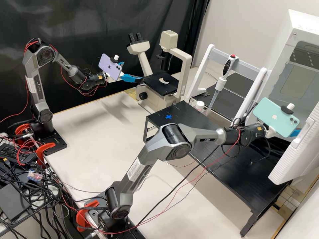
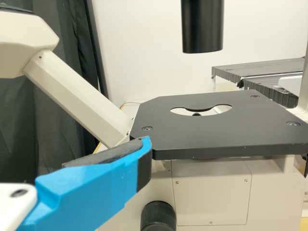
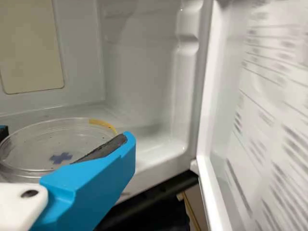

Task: Move the petri dish to the incubator

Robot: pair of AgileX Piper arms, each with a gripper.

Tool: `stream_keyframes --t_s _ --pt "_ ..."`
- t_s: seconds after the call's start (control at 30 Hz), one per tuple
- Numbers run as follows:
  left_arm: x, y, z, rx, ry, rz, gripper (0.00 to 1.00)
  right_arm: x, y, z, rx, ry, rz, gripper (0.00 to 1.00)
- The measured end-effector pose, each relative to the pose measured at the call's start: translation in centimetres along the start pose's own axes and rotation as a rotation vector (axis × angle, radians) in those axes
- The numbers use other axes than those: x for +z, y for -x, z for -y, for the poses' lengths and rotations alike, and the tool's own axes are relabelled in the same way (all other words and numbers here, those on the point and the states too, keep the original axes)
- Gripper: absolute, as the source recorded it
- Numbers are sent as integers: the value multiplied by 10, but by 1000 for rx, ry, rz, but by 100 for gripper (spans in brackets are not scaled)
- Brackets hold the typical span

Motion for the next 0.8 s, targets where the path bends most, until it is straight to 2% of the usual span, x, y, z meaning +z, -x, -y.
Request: stream_keyframes --t_s 0.07,0.17,0.3,0.37,0.4,0.43,0.47,0.5,0.6,0.8 --pt "0 0 0 0 0 0 100 -4 -9 4 -1 16 10 0" --pt "0 0 0 0 0 0 100 -8 -18 8 0 18 24 0" --pt "0 0 0 0 0 0 100 -15 -33 18 0 -22 46 0" --pt "0 0 0 0 0 0 100 -16 -38 21 -8 -8 54 0" --pt "0 0 0 0 0 0 100 -16 -40 23 -17 -13 63 0" --pt "0 0 0 0 0 0 100 -16 -42 24 -24 4 66 0" --pt "0 0 0 0 0 0 100 -15 -44 25 -34 -4 72 0" --pt "0 0 0 0 0 0 100 -15 -46 25 -43 9 75 0" --pt "0 0 0 0 0 0 100 -14 -51 31 -92 -3 83 0" --pt "0 0 0 0 0 0 100 -9 -58 38 -109 0 61 0"
